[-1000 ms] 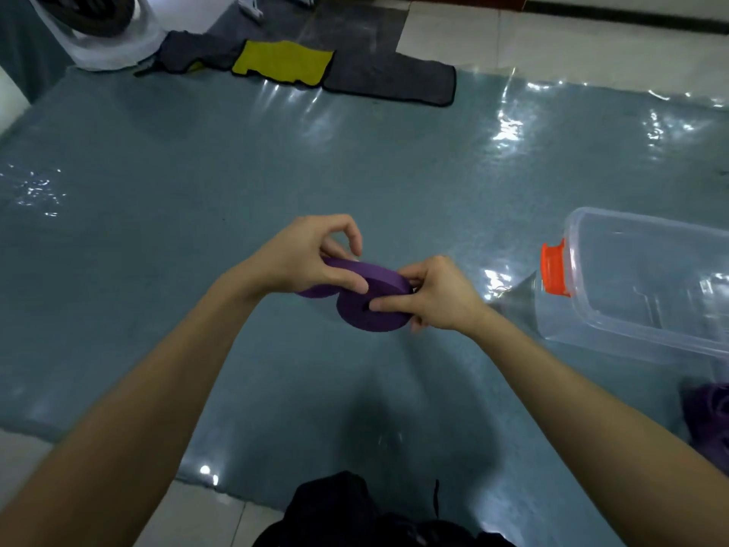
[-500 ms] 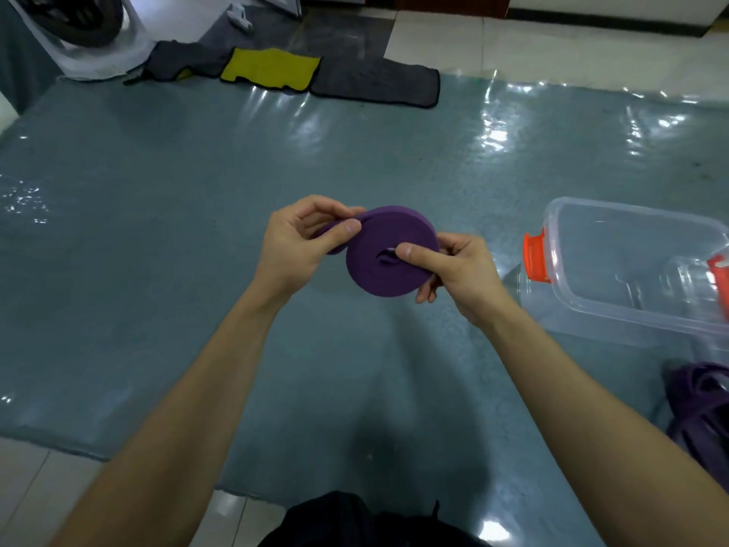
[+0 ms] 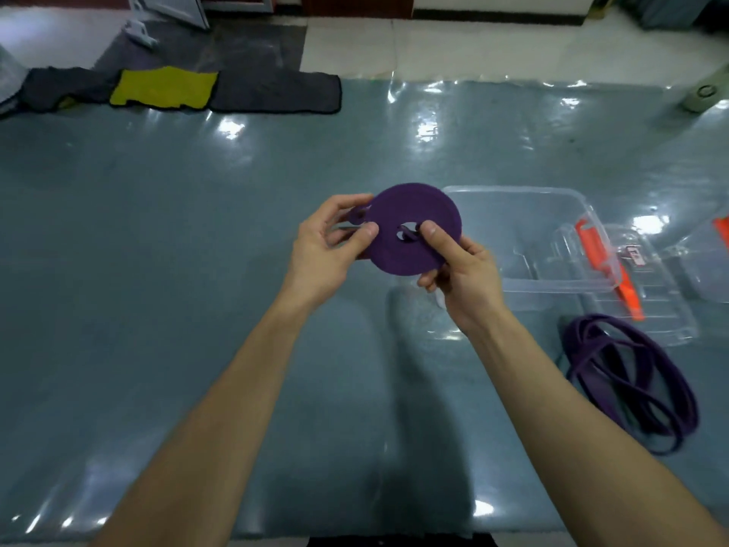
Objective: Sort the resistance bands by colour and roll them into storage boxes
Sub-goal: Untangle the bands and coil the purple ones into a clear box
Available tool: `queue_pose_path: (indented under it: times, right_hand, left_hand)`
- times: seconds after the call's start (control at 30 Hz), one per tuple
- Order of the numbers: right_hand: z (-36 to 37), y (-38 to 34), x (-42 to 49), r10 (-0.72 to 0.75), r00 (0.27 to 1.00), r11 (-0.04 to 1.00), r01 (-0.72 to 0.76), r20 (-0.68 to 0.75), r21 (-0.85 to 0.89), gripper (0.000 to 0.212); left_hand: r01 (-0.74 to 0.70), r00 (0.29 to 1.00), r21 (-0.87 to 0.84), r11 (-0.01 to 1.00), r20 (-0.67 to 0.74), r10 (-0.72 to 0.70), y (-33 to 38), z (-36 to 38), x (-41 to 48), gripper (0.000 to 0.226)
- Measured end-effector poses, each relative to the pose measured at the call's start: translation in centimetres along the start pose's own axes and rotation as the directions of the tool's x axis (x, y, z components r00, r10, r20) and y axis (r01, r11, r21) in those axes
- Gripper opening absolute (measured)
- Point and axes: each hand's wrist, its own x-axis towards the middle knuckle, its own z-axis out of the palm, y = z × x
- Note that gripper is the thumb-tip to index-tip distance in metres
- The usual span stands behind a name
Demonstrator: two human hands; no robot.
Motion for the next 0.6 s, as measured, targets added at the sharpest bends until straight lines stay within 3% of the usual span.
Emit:
queue_pose_path:
  times: [0.13, 0.27, 0.33, 0.4, 0.43, 0.5, 0.6]
  right_hand:
    - [-3.6, -1.6, 0.7, 0.017, 0.999, 0.992, -0.012, -0.037, 0.127, 0.018]
    - [-8.6, -3.4, 1.4, 0.063, 0.998, 0.983, -0.057, -0.027, 0.174, 0.029]
    - [-11.9, -4.5, 2.0, 0.049, 0.998, 0.996, -0.052, 0.038, 0.076, 0.049]
    - [-15.4, -5.5, 2.9, 0.002, 0.998, 0.966, 0.014, 0.063, -0.259, 0.094]
    - [-17.0, -6.1, 3.4, -0.06, 0.996, 0.871, 0.086, 0.069, -0.483, 0.116]
    - [-19.0, -6.9, 4.3, -0.194, 0.964, 0.556, 0.262, 0.183, -0.789, 0.134]
    - [-19.9, -7.6, 5.9, -0.205, 0.903, 0.199, 0.415, 0.377, -0.888, 0.121]
  left_hand:
    - [0.043, 0.994, -0.015, 0.999, 0.103, -0.041, 1.0, 4.7, 1.1, 0.049]
    - [0.064, 0.993, 0.051, 0.997, 0.097, -0.068, 1.8, 10.5, 2.2, 0.057]
    - [0.052, 0.995, 0.099, 0.994, 0.076, -0.06, 1.7, 13.1, 2.7, 0.056]
    - [0.066, 0.995, 0.163, 0.984, 0.061, -0.077, 1.4, 15.2, 3.3, 0.057]
    - [0.083, 0.994, 0.197, 0.977, 0.059, -0.096, 1.1, 16.1, 3.5, 0.057]
    - [0.118, 0.988, 0.256, 0.959, 0.069, -0.14, 0.4, 17.8, 3.9, 0.057]
    - [0.154, 0.977, 0.336, 0.929, 0.089, -0.195, -0.5, 19.5, 5.0, 0.056]
